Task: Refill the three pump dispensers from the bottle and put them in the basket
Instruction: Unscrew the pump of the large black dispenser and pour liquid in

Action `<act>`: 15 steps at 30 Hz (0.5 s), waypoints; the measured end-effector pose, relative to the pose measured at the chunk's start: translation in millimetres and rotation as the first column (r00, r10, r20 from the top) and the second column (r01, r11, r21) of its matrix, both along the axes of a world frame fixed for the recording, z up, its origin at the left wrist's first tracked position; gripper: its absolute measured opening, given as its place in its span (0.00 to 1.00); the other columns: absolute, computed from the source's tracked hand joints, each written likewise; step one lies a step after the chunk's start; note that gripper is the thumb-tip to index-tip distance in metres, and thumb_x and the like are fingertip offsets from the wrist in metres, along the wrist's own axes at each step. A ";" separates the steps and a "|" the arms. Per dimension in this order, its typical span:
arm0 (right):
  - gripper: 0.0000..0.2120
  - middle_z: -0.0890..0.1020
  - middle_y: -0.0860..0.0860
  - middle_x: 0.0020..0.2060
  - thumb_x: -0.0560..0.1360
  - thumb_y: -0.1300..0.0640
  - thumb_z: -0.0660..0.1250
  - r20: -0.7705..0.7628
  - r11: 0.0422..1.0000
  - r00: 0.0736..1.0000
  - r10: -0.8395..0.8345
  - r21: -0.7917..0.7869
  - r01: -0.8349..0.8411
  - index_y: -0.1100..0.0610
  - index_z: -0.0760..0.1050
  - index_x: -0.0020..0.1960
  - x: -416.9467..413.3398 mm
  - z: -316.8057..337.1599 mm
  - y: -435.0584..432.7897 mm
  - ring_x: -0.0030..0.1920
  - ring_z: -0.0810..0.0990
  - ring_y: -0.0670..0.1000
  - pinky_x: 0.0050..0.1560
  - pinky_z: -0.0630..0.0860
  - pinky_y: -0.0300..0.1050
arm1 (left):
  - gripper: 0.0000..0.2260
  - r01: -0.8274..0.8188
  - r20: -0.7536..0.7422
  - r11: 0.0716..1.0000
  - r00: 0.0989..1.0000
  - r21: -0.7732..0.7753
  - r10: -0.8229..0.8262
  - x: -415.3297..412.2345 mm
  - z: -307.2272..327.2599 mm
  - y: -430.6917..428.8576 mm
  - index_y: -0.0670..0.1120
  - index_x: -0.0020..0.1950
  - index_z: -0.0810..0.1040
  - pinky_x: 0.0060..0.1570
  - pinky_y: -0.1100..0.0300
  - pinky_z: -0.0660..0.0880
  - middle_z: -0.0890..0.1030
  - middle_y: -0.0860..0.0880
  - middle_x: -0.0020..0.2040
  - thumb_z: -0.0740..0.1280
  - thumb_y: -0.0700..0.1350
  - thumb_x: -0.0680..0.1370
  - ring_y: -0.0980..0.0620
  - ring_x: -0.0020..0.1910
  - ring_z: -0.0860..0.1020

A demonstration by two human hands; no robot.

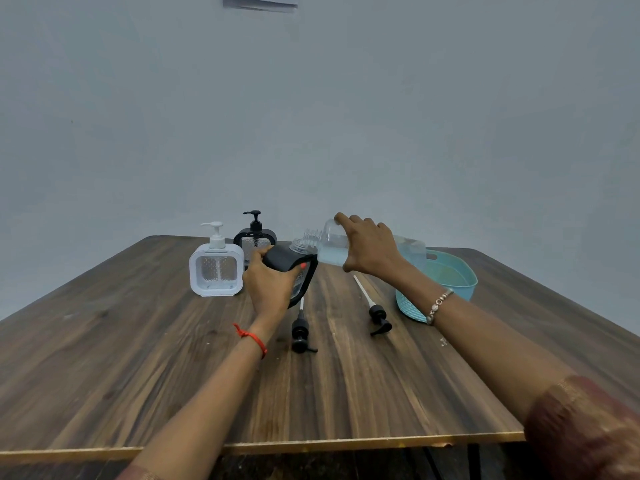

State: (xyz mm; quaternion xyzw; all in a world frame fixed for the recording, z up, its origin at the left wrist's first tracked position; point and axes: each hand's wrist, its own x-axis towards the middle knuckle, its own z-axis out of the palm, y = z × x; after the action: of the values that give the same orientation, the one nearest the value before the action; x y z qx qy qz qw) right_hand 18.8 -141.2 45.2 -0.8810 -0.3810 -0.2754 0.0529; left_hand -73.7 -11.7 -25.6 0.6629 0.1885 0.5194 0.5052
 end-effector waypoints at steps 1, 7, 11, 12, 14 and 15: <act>0.37 0.76 0.54 0.50 0.61 0.58 0.75 -0.004 1.000 1.000 0.003 0.007 -0.003 0.55 0.62 0.66 -0.1 -0.3 0.0 0.49 0.75 0.57 0.45 0.65 0.46 | 0.27 0.000 -0.001 1.000 1.000 -0.003 0.000 -0.4 -0.2 0.5 0.39 0.59 0.74 0.44 0.66 0.71 0.79 0.45 0.51 0.79 0.42 0.63 0.54 0.47 0.74; 0.37 0.76 0.54 0.50 0.60 0.56 0.76 -0.098 0.996 0.995 0.034 0.088 -0.025 0.55 0.63 0.64 1.4 -1.9 1.7 0.46 0.75 0.57 0.41 0.65 0.44 | 0.27 0.008 0.019 0.999 1.000 -0.038 -0.008 -1.3 -1.7 6.0 0.40 0.58 0.75 0.43 0.67 0.70 0.80 0.45 0.51 0.80 0.42 0.62 0.53 0.47 0.75; 0.36 0.76 0.53 0.49 0.58 0.56 0.77 -0.205 0.964 0.971 0.124 0.257 -0.069 0.55 0.64 0.61 5.4 -5.8 2.8 0.46 0.75 0.56 0.40 0.67 0.44 | 0.26 0.025 0.039 0.998 0.999 -0.056 -0.023 -1.6 -3.5 13.1 0.41 0.56 0.75 0.38 0.76 0.69 0.78 0.48 0.48 0.80 0.42 0.62 0.53 0.47 0.75; 0.35 0.75 0.52 0.48 0.57 0.56 0.78 -0.233 0.943 0.959 0.163 0.323 -0.082 0.55 0.65 0.60 7.1 -6.8 3.2 0.46 0.75 0.55 0.39 0.68 0.44 | 0.26 0.030 0.041 0.997 0.999 -0.068 -0.027 -1.6 -4.0 14.9 0.41 0.56 0.75 0.38 0.76 0.69 0.78 0.49 0.48 0.80 0.42 0.62 0.53 0.47 0.75; 0.35 0.75 0.52 0.46 0.55 0.56 0.80 -0.281 0.880 0.924 0.259 0.463 -0.106 0.55 0.67 0.57 12.7 -9.0 4.0 0.45 0.75 0.54 0.38 0.70 0.43 | 0.26 0.031 0.042 0.995 0.999 -0.096 -0.027 -1.6 -4.9 18.7 0.42 0.57 0.75 0.41 0.71 0.70 0.77 0.50 0.48 0.80 0.42 0.62 0.53 0.48 0.76; 0.35 0.75 0.52 0.46 0.54 0.56 0.81 -0.304 0.845 0.903 0.303 0.524 -0.107 0.55 0.67 0.56 15.6 -10.6 3.9 0.45 0.74 0.53 0.38 0.70 0.41 | 0.26 0.029 0.041 0.994 0.999 -0.107 -0.025 -1.7 -5.5 20.9 0.41 0.57 0.75 0.41 0.71 0.70 0.78 0.50 0.48 0.80 0.42 0.62 0.52 0.48 0.76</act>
State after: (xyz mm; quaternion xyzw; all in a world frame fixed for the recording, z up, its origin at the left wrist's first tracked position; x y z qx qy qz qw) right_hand 34.4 -137.3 34.5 -0.8268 -0.3737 -0.1829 0.3786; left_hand -75.4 9.2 -31.1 0.6268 0.1972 0.5147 0.5507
